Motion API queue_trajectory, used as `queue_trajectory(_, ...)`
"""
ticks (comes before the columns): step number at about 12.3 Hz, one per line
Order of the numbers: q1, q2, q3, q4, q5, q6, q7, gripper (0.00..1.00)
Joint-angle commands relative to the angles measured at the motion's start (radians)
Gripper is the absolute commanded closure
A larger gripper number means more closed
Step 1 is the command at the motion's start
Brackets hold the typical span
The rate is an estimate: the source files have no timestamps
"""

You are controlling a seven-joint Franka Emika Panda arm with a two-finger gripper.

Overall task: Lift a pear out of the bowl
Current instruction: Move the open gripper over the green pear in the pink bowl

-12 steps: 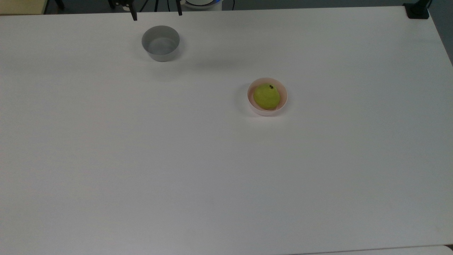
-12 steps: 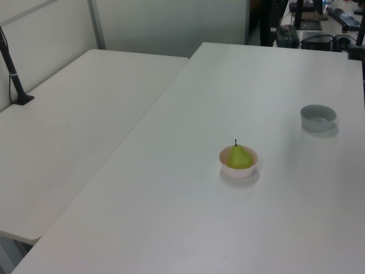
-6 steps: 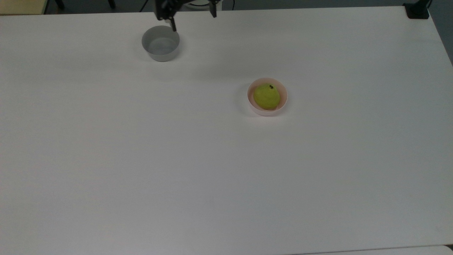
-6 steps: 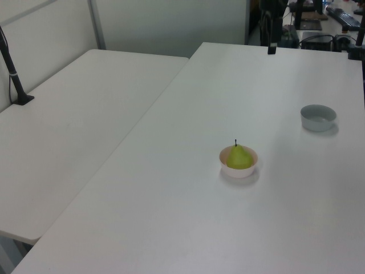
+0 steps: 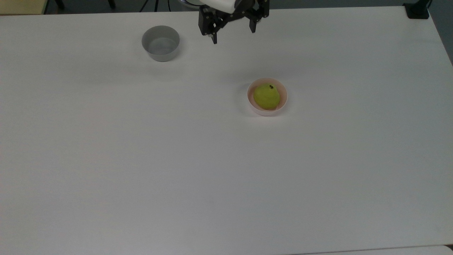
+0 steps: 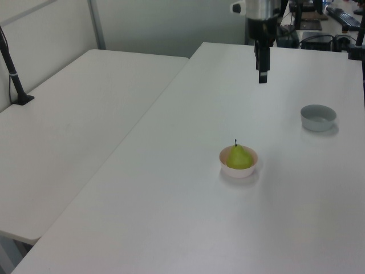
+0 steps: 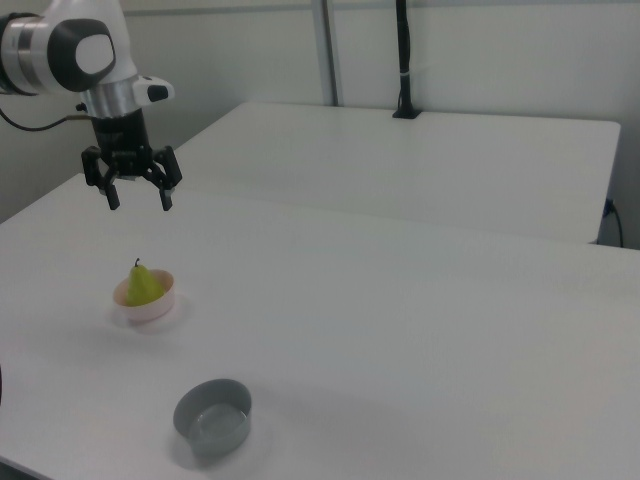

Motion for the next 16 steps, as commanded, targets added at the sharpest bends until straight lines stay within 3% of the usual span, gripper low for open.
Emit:
queue_trajectory(1,0.012,0.016,0.026,-0.087,0.015,0.172,0.099,0.0)
queue_trajectory(3,0.012,0.03,0.06,-0.173,0.015,0.309,0.208,0.0)
queue_trajectory(8,0.041,0.128,0.069,-0.181,0.015,0.369,0.223,0.0)
queue_trajectory(12,0.032,0.189,0.129,-0.181,0.01,0.424,0.249,0.0)
queue_trajectory(16,0.032,0.225,0.135,-0.181,0.001,0.448,0.249,0.04)
